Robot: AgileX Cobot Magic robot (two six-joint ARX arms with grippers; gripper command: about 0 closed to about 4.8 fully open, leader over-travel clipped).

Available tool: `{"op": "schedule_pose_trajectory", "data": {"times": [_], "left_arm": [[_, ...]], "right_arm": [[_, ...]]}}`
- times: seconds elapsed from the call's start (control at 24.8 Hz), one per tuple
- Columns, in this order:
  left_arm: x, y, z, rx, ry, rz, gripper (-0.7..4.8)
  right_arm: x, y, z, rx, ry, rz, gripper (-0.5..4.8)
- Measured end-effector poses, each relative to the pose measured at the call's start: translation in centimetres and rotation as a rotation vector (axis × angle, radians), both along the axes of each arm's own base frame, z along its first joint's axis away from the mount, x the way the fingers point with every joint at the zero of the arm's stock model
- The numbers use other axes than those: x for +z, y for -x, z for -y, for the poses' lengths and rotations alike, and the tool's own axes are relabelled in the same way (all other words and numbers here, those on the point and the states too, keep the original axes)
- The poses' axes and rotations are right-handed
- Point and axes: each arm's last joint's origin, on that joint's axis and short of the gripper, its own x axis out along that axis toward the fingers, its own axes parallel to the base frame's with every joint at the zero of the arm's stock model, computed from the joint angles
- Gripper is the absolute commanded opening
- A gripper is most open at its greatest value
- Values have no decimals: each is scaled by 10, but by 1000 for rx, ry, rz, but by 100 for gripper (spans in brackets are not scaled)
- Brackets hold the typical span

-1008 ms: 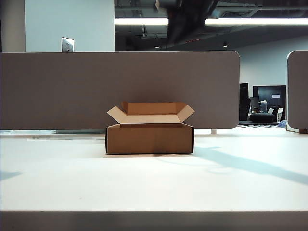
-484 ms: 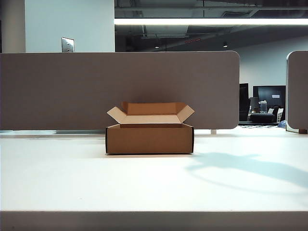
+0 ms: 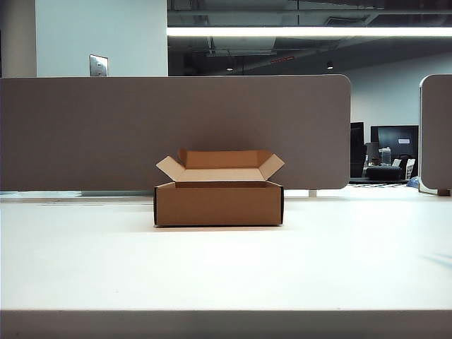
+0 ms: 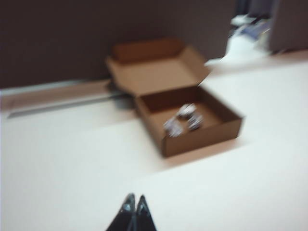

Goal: Pick up all the paper balls on the table and put them in the paper box.

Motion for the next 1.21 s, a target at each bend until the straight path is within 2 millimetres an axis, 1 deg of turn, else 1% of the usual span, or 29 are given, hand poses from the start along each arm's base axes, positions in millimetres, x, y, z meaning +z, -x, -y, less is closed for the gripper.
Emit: {"op": "schedule_pose_trajectory", "data": {"times": [0.12,0.2,0.28,0.36,0.4,0.44,0.48,0.52,0.65,0.69,0.73,0.85,1.01,1.09,1.21], "left_arm": [[-11,-5,0,57,-8,-31,-5],[-13,-8,0,77,17,-21,-6],[-13,-10,0,86,64,-10,-6],[-12,-11,1,71,94,11,-6],[-13,-12,2,41,95,24,-6],[-14,-13,4,0,84,30,-6],[-17,-13,6,-60,63,30,-6],[-20,-14,7,-106,53,24,-6],[-26,-13,11,-243,40,7,-6],[-29,-12,12,-293,40,8,-6],[-32,-10,12,-315,36,12,-6],[-46,-9,12,-324,14,18,-6],[-66,-9,9,-232,0,16,-6],[-70,-8,9,-213,4,25,-6],[-72,-5,7,-181,48,37,-6]], "right_arm": [[-10,16,12,-132,19,11,89],[-20,25,19,-207,33,-3,89],[-30,34,24,-239,26,-20,89],[-39,40,26,-226,6,-22,88],[-43,43,27,-207,-4,-16,79],[-49,47,28,-180,-16,-11,52],[-53,51,29,-159,-26,-3,10],[-59,54,30,-132,-41,9,-8],[-76,61,32,-69,-63,25,-6],[-88,66,34,-61,-69,30,-6],[-94,68,35,-60,-72,36,-6],[-105,70,35,-58,-110,73,-6],[-116,66,35,-94,-108,67,-6],[-122,63,33,-98,-97,45,-6],[-126,61,33,-103,-122,19,-6]]}}
